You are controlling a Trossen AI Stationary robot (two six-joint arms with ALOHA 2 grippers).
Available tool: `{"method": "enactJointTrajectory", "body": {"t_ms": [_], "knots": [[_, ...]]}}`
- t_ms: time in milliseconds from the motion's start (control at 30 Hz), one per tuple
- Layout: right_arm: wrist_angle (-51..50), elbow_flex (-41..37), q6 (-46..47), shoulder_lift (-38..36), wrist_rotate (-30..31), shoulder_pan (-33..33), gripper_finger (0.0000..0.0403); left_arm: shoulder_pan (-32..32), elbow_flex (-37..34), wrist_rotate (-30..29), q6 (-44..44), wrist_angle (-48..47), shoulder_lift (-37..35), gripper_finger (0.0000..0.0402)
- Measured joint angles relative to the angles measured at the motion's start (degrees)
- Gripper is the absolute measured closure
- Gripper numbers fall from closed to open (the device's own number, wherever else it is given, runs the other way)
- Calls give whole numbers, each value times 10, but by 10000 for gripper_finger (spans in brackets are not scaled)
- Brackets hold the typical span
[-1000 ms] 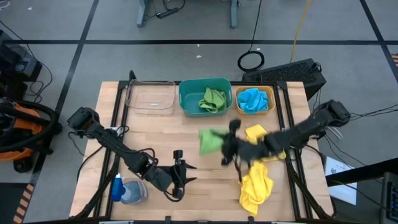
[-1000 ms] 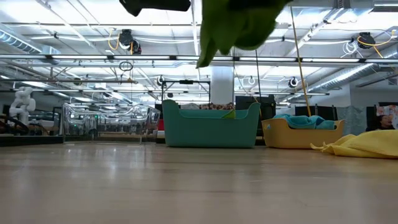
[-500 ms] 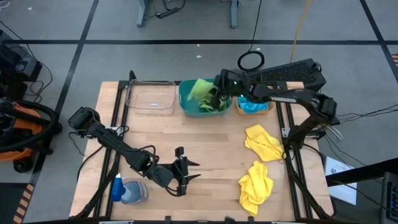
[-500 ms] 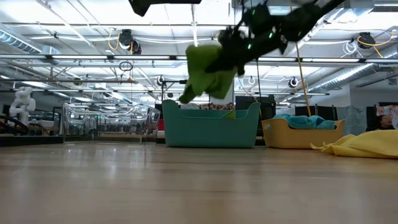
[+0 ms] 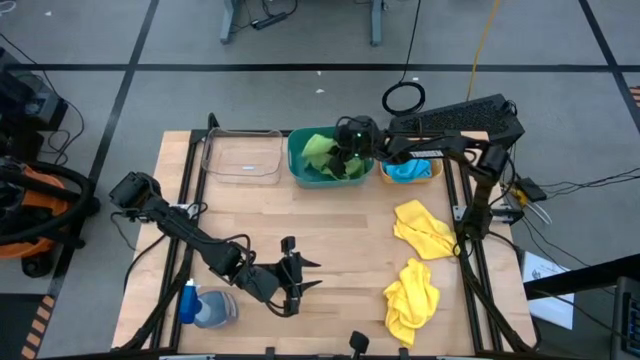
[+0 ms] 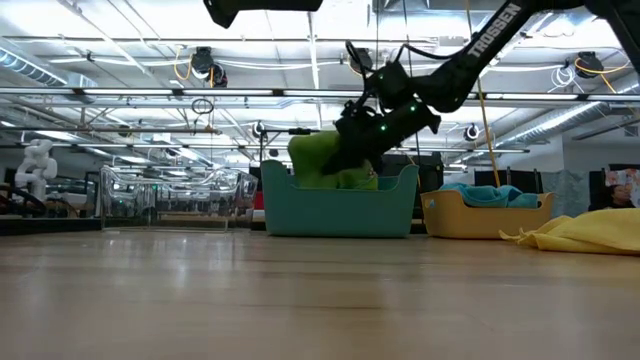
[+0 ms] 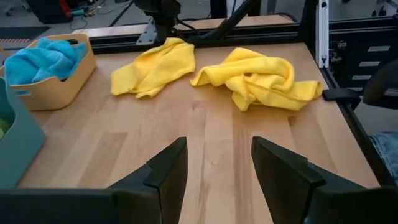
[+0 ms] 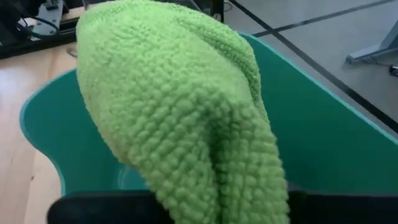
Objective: Sort microfiber towel by color & place in baskets
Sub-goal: Put the green towel into the blue bin
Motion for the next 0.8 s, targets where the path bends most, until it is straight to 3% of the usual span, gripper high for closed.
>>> {"method": "enactJointTrajectory", "body": {"t_ms": [300,433,667,800], "knots": [[-33,0,1,28,20,7,368,0,0,0,-2,0,0,217],[-48,0,-3,35,60,17,326,0,0,0,-1,0,0,217],[-77,0,-2,29,78,23,232,0,0,0,-1,0,0,217],[-166,22,-11,13,81,25,188,0,0,0,1,0,0,217]]}}
